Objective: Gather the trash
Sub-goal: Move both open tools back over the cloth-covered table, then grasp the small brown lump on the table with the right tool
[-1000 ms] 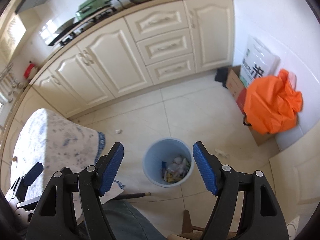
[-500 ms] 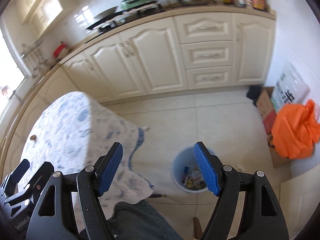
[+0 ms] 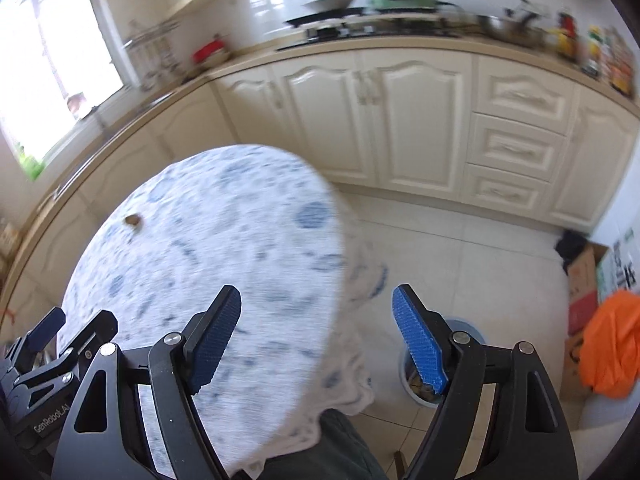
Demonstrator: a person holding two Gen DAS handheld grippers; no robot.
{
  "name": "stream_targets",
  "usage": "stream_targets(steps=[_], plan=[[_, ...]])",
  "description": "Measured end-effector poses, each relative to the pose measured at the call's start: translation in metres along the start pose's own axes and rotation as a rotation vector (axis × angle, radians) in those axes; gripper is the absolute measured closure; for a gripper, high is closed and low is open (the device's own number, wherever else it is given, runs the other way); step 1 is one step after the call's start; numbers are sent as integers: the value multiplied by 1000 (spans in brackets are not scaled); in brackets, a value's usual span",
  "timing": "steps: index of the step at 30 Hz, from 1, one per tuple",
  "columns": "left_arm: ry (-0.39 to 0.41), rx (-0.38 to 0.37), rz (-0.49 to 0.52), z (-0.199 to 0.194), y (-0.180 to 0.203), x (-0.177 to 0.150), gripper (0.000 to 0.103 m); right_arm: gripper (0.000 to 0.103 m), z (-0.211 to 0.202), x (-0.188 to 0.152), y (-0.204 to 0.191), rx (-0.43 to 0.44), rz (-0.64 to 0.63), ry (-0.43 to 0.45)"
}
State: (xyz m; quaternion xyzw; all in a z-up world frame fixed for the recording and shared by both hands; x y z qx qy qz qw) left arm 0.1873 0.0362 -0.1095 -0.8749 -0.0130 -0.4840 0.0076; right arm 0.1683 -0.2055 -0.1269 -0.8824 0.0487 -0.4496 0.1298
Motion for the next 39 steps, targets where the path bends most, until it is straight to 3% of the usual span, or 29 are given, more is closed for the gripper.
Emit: stream_targets(steps=[14,28,31,34,39], plan=[[-93,201,-186,36,-129,29,1,23,43,15,-115,152,-244,-85],[-181,274,-273,119,-210,39,1,25,123,24,-230,220,-494,-212],[-193,273,-292,137,-225,42,1,26,149,22,-252,248,-508,-273],[-217,252,-324,162,-242,46,1,37,178,19,-271,213,-541,-321],[-253,259,-333,197,-268,46,1,39,223,20,-301,194,-549,-393]])
Point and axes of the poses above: each gripper's, at about its wrist camera, not at the fingertips, and z roughly the way its jaws point, y to its right, x to its top, the point moved 4 cm from there along z, roughly the way its jaws point, and after that the axes turned 10 degrees about y, right-handed, at the moved point
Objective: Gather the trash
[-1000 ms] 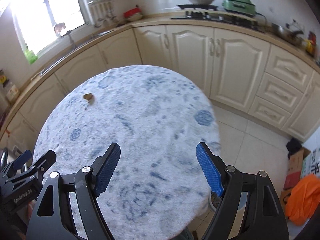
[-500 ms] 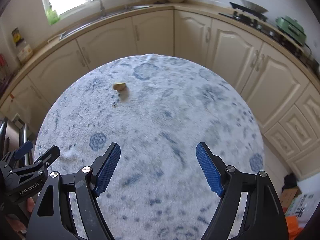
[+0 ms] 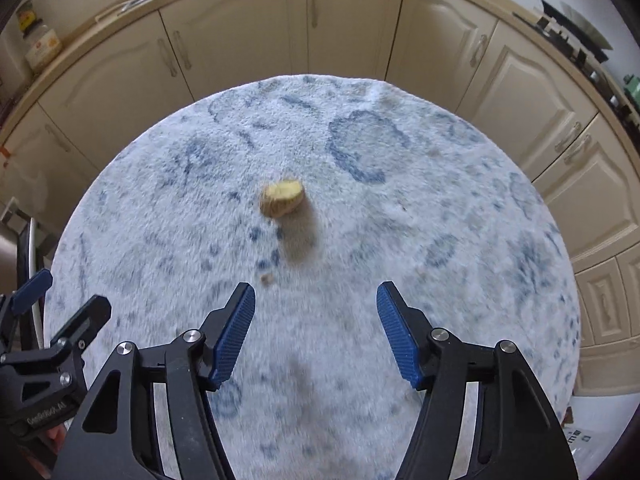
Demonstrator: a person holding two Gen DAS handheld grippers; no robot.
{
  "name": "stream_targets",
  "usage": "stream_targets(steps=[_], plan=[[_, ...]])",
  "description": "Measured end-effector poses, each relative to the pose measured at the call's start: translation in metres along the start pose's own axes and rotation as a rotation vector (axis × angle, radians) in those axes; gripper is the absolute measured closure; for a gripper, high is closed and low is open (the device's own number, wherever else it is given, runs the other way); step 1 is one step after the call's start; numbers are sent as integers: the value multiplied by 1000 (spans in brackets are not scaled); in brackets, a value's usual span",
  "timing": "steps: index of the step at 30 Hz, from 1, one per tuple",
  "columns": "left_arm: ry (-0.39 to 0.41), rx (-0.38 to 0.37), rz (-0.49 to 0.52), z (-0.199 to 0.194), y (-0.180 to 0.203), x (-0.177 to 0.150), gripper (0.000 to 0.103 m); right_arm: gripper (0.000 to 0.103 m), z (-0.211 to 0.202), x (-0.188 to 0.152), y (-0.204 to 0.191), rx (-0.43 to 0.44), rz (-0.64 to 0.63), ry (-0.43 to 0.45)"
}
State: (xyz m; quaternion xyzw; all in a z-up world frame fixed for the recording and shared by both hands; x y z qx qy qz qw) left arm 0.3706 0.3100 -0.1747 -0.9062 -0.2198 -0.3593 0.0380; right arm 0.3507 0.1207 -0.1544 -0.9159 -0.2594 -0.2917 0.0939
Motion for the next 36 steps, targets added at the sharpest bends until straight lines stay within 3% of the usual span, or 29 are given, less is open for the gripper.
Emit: stream_targets(steps=[4,9,14,17,20,28,36], plan=[[-9,0,-3,17,-7,9,1,40,22,18,-6,-6,-7,-27],[-6,5,0,29,-13,12,1,50,41,29,-12,31,-9,-65],[-15,-35,-12,30,-10,6,1,51,50,38,-14,24,-5,-71],[-14,-37,-9,28,-9,3,1,73,52,43,-16,33,-17,-60],[-19,-33,-9,24,-9,-1,1,75,55,47,-19,24,-10,-55],[-30,-11,4,4,-5,-19,1,76,36,21,-26,66,-22,-55],[-34,-5,24,-36,0,-44,1,76,-5,-28,-32,120,-44,-70]])
Point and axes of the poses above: each gripper's, at about its wrist camera, not at the fingertips, and z roughly the way its jaws point, y to its right, x to its top, the point moved 4 cm from there along z, roughly the way its jaws point, and after that the axes turned 10 degrees about y, right-handed, at the moved point
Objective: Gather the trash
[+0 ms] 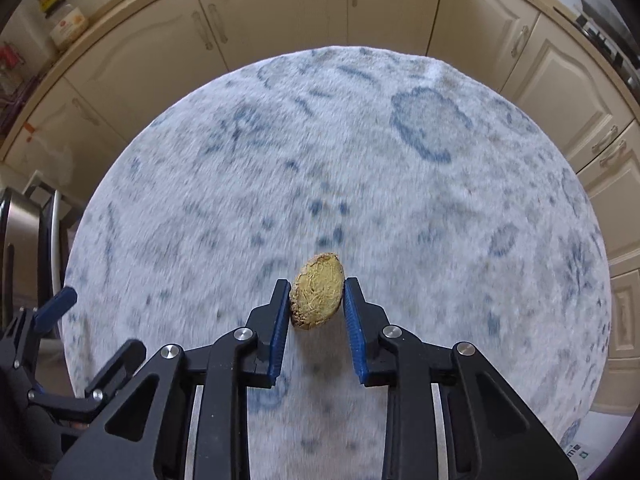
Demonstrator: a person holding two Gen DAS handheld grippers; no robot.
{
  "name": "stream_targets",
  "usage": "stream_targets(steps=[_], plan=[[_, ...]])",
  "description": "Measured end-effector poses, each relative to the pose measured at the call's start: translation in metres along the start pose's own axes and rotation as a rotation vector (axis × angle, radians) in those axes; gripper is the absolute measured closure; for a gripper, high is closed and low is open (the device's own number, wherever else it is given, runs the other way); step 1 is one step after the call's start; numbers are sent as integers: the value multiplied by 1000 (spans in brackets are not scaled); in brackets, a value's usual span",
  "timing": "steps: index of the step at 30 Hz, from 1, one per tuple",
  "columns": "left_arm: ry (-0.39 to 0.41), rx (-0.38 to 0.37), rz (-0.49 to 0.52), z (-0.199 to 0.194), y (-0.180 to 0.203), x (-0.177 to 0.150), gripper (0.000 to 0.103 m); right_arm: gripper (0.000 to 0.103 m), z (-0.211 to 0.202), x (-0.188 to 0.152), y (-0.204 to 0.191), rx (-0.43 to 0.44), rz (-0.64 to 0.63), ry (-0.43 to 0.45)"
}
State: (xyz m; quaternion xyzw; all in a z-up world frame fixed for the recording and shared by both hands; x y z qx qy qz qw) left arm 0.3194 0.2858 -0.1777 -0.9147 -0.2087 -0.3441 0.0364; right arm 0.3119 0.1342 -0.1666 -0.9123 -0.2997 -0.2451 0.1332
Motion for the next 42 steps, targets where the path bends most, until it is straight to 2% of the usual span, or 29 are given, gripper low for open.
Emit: stream_targets(steps=[4,7,9,12,21,22,23,25,26,34,42], plan=[[20,3,9,-31,3,-15,1,76,-32,-34,-6,31,-23,3],[30,5,19,-53,7,-27,1,76,-48,-58,-8,21,-58,11],[37,1,29,-69,11,-38,1,76,-54,-70,-8,4,-80,2],[40,0,44,-89,15,-55,1,76,-64,-94,-10,48,-88,-25],[63,-19,84,-137,31,-96,1,75,-94,-151,-18,63,-134,-19],[61,-24,91,-142,34,-101,1,70,-95,-154,-17,55,-135,-21],[58,-29,96,-144,37,-104,1,58,-95,-157,-15,41,-131,-29],[53,-34,104,-147,42,-111,1,42,-97,-162,-10,40,-115,-25],[51,-34,107,-148,44,-113,1,37,-98,-164,-8,37,-109,-17],[45,-60,128,-147,68,-116,1,32,-115,-172,25,-10,-51,24],[28,-116,115,-132,102,-112,1,31,-123,-180,74,-104,45,44]])
Point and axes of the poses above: each gripper's, at about its wrist camera, not at the fingertips, and z roughly the way its jaws point, y to its right, x to its top, the point moved 4 cm from there along z, roughly the way its jaws point, and after that the axes turned 10 degrees about y, right-handed, at the moved point
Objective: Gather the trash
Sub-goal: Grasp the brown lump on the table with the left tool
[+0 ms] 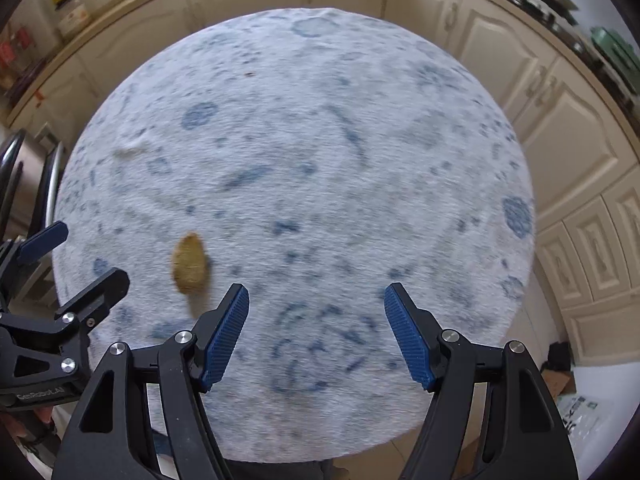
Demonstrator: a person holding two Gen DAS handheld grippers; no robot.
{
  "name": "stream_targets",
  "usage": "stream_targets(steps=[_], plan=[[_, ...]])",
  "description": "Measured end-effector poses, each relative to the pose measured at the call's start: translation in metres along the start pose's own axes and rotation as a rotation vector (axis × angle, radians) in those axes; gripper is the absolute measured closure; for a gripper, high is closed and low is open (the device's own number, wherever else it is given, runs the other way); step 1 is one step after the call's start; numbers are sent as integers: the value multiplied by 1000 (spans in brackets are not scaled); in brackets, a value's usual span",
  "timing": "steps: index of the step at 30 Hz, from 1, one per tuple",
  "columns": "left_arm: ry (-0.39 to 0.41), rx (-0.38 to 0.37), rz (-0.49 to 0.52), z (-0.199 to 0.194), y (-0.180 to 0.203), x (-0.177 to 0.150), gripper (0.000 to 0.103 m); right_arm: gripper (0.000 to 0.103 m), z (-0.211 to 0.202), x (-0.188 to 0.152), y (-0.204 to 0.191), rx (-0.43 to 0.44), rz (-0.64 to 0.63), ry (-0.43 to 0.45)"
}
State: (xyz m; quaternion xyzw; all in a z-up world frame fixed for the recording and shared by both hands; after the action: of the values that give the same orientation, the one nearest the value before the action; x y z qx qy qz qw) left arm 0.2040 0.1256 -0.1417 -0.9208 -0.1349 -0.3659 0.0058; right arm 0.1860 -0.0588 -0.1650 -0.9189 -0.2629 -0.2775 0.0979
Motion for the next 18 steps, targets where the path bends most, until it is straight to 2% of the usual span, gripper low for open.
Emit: stream_targets(steps=[3,9,13,17,18], plan=[[-12,-51,-9,12,15,3,2,31,1,-4,20,-34,30,-2],[-97,-126,-6,45,37,4,15,31,4,-11,54,-52,100,-28],[-101,-111,8,56,40,6,21,31,6,-13,68,-63,123,-32],[-105,-108,-16,60,38,10,22,31,9,-13,72,-60,130,-38],[-104,-111,-12,61,40,10,26,31,10,-13,72,-58,132,-40]])
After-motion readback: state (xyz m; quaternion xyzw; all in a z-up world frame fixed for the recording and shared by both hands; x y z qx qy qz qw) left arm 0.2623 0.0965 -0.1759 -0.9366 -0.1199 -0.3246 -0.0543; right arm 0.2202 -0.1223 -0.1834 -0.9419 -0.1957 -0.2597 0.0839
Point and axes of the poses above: each gripper's, at about its wrist camera, not at the fingertips, and z roughly the way its jaws point, y to its right, x to its top, the point moved 4 cm from there along z, roughly the way its jaws point, and after that the axes turned 10 degrees about y, right-handed, at the moved point
